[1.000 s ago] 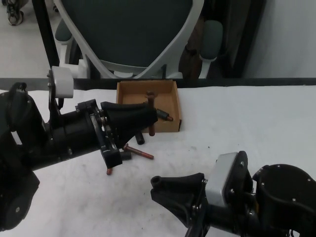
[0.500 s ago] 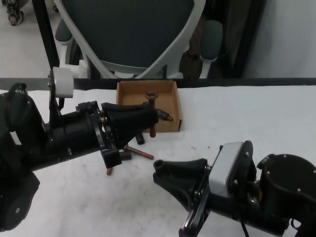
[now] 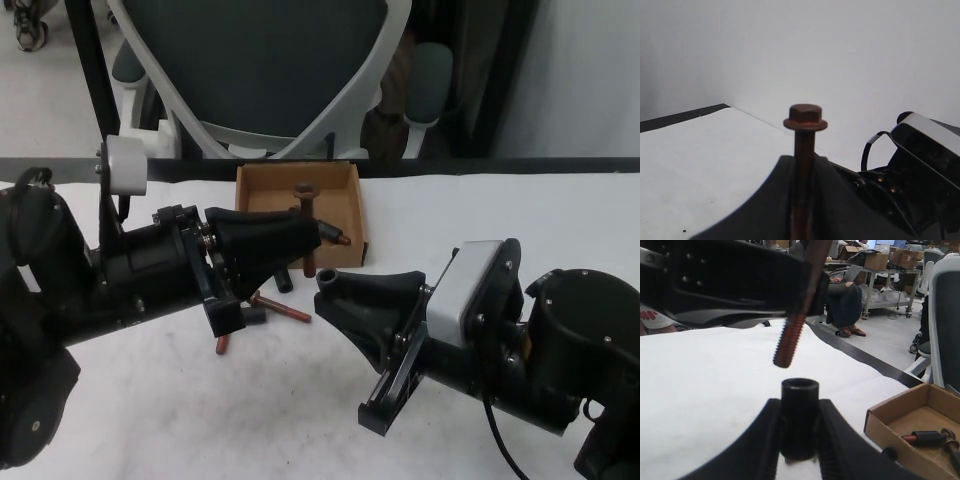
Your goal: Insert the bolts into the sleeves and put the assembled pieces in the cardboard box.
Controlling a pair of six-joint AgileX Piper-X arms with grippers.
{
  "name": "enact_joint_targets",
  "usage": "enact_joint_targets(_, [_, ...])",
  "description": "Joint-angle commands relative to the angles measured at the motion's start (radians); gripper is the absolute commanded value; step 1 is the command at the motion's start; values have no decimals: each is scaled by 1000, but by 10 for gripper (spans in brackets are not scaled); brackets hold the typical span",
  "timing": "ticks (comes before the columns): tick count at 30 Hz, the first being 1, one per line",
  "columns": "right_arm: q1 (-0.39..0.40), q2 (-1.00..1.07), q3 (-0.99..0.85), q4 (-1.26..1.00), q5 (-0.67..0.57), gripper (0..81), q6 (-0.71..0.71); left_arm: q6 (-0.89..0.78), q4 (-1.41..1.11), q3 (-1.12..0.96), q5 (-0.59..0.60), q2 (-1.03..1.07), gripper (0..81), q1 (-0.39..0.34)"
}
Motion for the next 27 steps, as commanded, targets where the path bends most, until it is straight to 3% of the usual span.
enact_joint_targets(1, [-5,-3,-11,-20,-8,3,-8,-4,-33,-1,-7,-16,8,0])
enact_joint_targets(27, [-2,-3,-40,-20,-98,3,46,26,-33,-1,15,-16,8,-2])
